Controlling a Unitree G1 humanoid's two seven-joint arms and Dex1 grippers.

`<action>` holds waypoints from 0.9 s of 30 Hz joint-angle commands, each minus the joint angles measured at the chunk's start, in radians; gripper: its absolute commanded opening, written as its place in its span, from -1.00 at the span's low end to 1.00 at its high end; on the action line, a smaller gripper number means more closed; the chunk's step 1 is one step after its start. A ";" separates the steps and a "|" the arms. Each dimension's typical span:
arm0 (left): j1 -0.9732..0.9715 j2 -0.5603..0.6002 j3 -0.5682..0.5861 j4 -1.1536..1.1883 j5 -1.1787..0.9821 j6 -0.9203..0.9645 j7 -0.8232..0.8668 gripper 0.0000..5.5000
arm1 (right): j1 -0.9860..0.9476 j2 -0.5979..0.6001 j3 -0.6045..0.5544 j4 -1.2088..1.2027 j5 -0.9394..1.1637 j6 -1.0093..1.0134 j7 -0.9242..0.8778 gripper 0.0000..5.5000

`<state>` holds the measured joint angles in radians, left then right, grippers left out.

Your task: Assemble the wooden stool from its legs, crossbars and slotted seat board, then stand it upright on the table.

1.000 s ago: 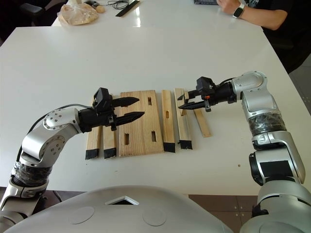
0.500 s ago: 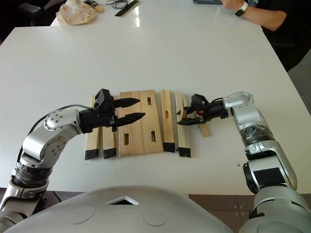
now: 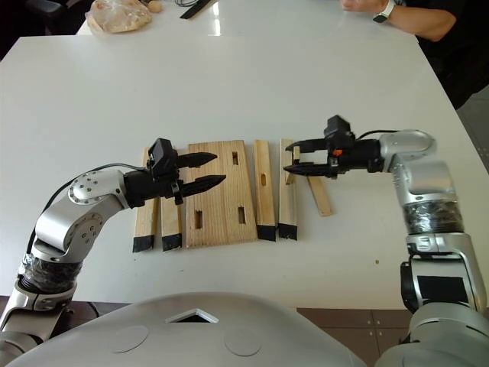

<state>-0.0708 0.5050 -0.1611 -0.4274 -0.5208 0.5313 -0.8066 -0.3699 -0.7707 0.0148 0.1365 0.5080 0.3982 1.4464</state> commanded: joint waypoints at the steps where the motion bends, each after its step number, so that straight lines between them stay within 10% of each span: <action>1: -0.014 -0.008 -0.001 0.017 0.023 -0.013 0.017 -0.01 | -0.069 0.013 -0.073 -0.131 0.107 0.113 -0.075 -0.01; 10: -0.037 -0.014 -0.010 0.036 0.028 -0.023 0.013 -0.01 | -0.211 0.194 -0.044 -0.285 0.174 0.190 -0.337 -0.01; 27: -0.024 0.001 -0.005 0.041 0.022 -0.022 0.001 -0.01 | 0.013 0.182 0.092 -0.117 0.004 -0.019 -0.257 -0.01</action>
<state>-0.0961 0.4969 -0.1687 -0.3856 -0.5044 0.5070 -0.8006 -0.3946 -0.5797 0.1237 0.0174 0.4911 0.3070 1.2013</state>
